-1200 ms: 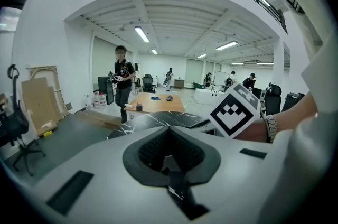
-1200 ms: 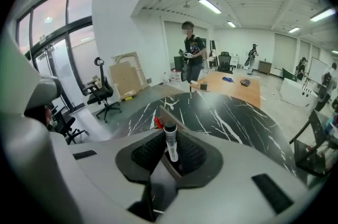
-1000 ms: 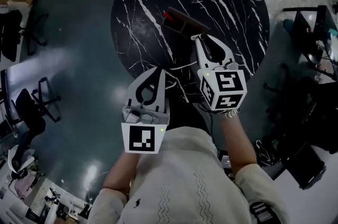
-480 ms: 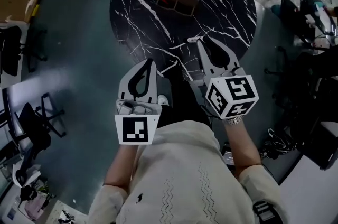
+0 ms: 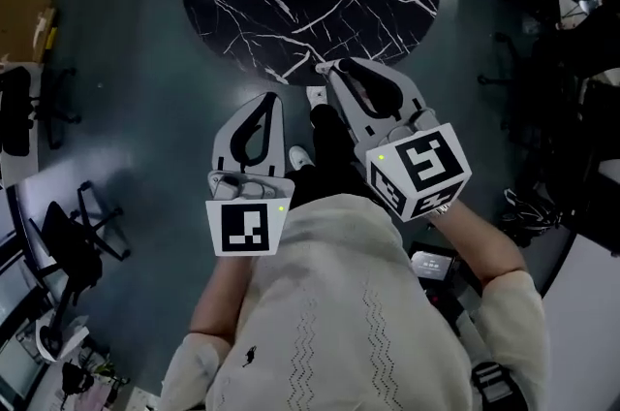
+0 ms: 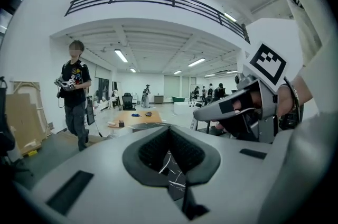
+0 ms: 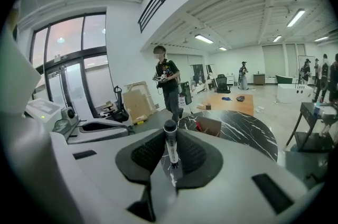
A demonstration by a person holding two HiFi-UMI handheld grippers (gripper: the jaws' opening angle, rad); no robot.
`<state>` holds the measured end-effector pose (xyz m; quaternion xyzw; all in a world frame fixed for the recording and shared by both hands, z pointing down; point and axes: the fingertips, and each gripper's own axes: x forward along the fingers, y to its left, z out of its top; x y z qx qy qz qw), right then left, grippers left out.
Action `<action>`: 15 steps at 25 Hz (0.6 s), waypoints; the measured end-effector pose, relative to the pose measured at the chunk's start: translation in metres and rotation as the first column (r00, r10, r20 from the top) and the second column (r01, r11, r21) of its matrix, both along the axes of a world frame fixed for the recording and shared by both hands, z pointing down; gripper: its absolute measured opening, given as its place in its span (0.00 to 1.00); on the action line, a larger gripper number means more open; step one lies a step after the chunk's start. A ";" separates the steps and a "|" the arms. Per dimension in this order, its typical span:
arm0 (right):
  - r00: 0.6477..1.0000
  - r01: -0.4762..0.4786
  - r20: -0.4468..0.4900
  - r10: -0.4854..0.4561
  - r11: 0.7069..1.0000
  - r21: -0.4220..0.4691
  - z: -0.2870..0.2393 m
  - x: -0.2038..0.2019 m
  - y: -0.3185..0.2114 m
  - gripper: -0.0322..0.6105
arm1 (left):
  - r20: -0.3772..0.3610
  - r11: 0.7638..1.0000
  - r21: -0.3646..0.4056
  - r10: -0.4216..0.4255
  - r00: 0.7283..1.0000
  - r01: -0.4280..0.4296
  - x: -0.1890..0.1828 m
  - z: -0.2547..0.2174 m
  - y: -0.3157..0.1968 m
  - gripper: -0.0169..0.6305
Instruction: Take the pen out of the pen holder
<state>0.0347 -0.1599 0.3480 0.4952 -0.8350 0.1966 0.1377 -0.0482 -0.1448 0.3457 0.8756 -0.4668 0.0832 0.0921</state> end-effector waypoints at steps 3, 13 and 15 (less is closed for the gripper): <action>1.000 -0.016 -0.003 0.016 1.000 0.006 -0.003 0.002 0.025 0.18 | -0.002 1.000 0.017 0.021 1.000 -0.021 0.006 -0.006 0.020 0.04; 0.997 -0.073 -0.018 0.072 0.997 -0.023 0.013 0.012 0.076 0.18 | -0.028 0.998 0.033 0.051 0.998 -0.050 0.021 -0.005 0.064 0.04; 0.997 -0.075 -0.024 0.074 0.997 -0.028 0.015 0.012 0.084 0.18 | -0.029 0.998 0.031 0.050 0.998 -0.049 0.020 -0.006 0.069 0.04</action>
